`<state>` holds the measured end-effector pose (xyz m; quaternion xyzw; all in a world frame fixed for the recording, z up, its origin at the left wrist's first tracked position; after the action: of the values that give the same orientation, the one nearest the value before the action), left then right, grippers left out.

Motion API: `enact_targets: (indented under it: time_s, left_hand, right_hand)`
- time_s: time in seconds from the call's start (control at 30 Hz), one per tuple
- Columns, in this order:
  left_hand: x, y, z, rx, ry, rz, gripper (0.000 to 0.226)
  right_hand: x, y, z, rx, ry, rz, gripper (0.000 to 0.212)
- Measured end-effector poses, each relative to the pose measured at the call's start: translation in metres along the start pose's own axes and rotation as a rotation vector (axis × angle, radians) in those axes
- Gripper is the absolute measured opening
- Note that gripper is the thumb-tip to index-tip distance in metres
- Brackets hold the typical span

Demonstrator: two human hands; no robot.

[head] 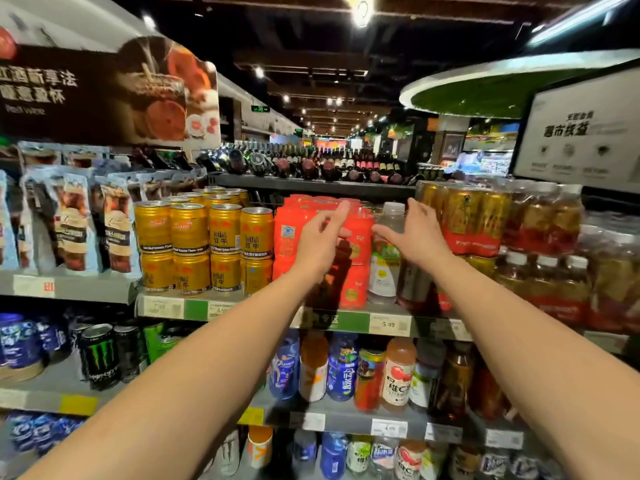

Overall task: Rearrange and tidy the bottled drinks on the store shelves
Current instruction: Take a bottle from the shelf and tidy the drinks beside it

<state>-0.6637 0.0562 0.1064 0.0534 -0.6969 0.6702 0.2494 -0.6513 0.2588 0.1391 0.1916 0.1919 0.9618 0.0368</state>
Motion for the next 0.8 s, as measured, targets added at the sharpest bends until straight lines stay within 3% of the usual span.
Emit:
enact_targets:
  time_s: [0.13, 0.27, 0.4, 0.5, 0.63, 0.73, 0.8]
  left_hand:
    - [0.008, 0.0, 0.0, -0.079, -0.003, -0.007, 0.047]
    - [0.004, 0.001, -0.001, -0.118, -0.054, -0.026, 0.046]
    - [0.002, 0.012, -0.005, -0.14, -0.044, -0.017, 0.047]
    - [0.003, 0.018, -0.016, -0.076, 0.03, -0.022, 0.052]
    - [0.003, 0.01, -0.036, 0.005, 0.116, -0.092, 0.019]
    - [-0.004, -0.007, -0.054, 0.037, 0.161, -0.178, 0.036]
    - [-0.006, -0.006, -0.071, 0.007, 0.235, -0.138, 0.057]
  right_hand:
    - [0.017, -0.009, -0.01, -0.143, 0.099, -0.072, 0.108]
    - [0.024, -0.01, -0.008, -0.137, 0.058, -0.053, 0.092]
    - [0.009, -0.004, 0.003, 0.023, -0.097, 0.072, 0.073]
    - [-0.009, -0.001, 0.01, 0.211, -0.116, 0.163, 0.072]
    - [-0.03, 0.01, 0.032, 0.43, -0.182, 0.237, 0.072]
    - [-0.044, 0.018, 0.043, 0.484, -0.229, 0.249, 0.065]
    - [-0.052, 0.017, 0.043, 0.564, -0.213, 0.228, 0.058]
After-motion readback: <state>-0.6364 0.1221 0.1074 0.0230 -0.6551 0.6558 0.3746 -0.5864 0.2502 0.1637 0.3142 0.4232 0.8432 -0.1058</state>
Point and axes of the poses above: each hand's wrist, its own x-axis towards the middle knuckle, its own z-axis out of the back of the hand, y = z × x, the point moved 10 cm from there along x, towards the middle knuckle, and after that the axes turned 10 degrees about y, right-handed, at the moved point
